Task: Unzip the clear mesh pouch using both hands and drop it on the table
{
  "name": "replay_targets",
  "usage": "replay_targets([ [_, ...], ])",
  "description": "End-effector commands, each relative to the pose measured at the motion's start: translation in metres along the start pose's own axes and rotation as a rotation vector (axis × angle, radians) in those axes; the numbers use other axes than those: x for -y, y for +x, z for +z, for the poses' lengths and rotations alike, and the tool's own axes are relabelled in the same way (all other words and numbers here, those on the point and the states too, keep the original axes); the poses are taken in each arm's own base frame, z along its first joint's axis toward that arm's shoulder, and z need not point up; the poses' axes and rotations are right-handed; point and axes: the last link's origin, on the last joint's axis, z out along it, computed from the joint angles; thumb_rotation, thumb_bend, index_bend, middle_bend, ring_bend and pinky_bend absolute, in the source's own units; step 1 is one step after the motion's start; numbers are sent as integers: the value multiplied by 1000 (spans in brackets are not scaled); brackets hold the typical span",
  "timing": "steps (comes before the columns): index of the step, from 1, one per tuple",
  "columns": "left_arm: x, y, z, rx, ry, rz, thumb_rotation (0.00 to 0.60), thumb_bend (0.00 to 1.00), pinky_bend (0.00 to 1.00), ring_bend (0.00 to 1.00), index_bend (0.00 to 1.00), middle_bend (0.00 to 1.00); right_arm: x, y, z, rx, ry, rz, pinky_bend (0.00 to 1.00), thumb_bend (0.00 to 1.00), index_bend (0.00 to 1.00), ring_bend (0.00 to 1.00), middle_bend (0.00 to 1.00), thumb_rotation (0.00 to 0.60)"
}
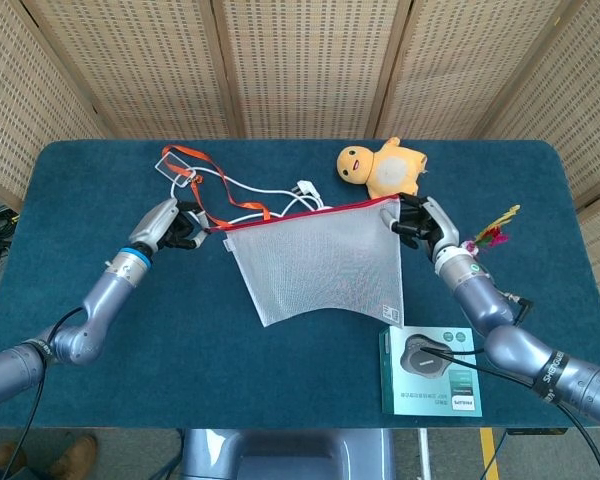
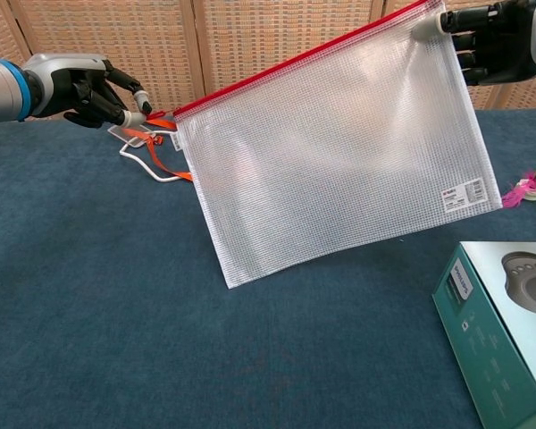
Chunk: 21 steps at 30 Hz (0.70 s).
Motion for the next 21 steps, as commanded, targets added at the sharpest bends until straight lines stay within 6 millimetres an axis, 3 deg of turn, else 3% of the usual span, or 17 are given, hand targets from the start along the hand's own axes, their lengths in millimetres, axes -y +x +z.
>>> replay_targets([
  [1,1,-1,1,2,2,-1,600,966,997,994,912,1000,-3,1,0,1,-3,-2,1000,795,747,917,941,600],
  [6,0,-4,2,-6,-1,-15,600,960,993,993,912,1000,-6,3,3,-6,-4,-6,1000,765,737,917,939,600],
  [7,1,-4,1,-8,-2,-13,600,924,989,993,901,1000,-6,3,3,-5,-4,-16,1000,666,685,916,935,600],
  [8,1,-4,1,-11,-4,-6,600,880,986,993,879,1000,-8,4,2,-4,-1,-57,1000,504,548,914,927,600],
  [9,2,-3,0,-11,-5,-2,600,764,981,993,794,1000,-9,5,2,-7,5,-102,1000,377,419,912,921,600],
  [11,3,-1,-2,-12,-8,10,600,247,970,987,304,1000,-13,8,1,-24,23,-221,1000,88,67,905,898,600],
  [13,2,5,-5,-32,-22,19,600,15,960,978,25,1000,-15,13,-2,-54,49,-324,1000,8,0,901,881,600],
  [21,3,39,-36,-135,-69,93,600,0,950,960,0,989,-19,34,-27,-160,128,-588,1000,0,0,896,866,600],
])
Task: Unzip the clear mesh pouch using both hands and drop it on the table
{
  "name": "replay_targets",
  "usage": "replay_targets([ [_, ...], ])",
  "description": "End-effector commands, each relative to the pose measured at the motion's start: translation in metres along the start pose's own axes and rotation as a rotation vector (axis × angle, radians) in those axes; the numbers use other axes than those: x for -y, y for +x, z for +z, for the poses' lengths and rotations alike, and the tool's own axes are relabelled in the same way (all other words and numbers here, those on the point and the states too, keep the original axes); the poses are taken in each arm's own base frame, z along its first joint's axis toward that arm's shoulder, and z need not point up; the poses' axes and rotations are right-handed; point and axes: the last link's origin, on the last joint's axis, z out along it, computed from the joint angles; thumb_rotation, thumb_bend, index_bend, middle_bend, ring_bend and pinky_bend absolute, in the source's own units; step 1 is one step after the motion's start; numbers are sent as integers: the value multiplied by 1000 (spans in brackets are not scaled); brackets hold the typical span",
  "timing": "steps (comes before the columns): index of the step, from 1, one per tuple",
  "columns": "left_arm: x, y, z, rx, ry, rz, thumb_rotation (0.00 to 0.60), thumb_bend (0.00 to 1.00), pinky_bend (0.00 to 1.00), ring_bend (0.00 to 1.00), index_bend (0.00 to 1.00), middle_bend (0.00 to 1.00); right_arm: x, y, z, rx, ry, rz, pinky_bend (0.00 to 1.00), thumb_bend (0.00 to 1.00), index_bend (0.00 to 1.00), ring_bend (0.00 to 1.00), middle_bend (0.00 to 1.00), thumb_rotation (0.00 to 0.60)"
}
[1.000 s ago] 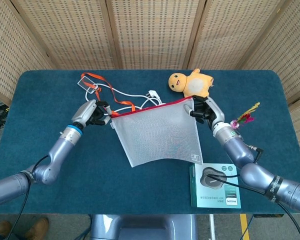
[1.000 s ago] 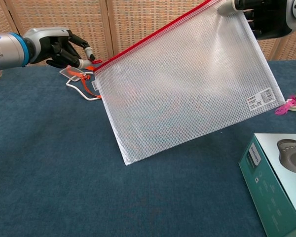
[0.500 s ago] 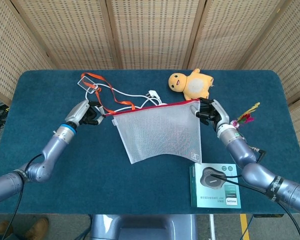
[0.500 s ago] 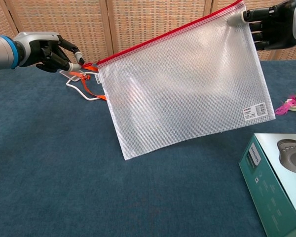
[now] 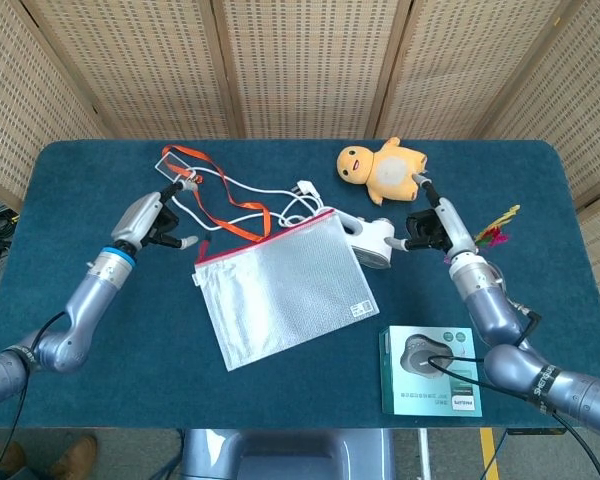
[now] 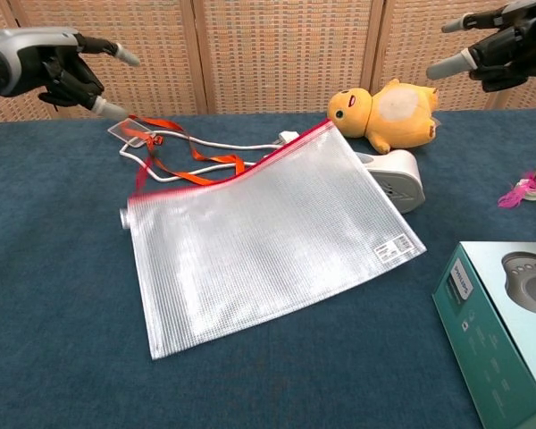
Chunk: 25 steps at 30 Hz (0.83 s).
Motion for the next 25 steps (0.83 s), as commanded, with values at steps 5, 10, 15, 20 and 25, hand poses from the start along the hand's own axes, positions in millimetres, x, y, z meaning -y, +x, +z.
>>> replay_targets([
  [5,14,42,-51,-147,-18,165,600,0,838,829,0,836,-24,28,-41,-137,102,-343,1000,0,0,847,812,600],
  [10,35,59,-97,-208,42,324,600,0,201,172,0,146,-42,44,-70,-205,178,-578,770,0,0,536,472,600],
  [15,61,67,-154,-289,179,509,600,0,0,0,0,0,-66,65,-105,-261,196,-876,109,0,0,56,50,600],
  [20,74,59,-195,-344,232,540,600,0,0,0,0,0,-82,75,-135,-315,190,-1012,0,0,0,0,0,600],
  [25,90,47,-236,-382,234,529,600,0,0,0,0,0,-103,80,-168,-364,186,-1091,0,0,0,0,0,600],
])
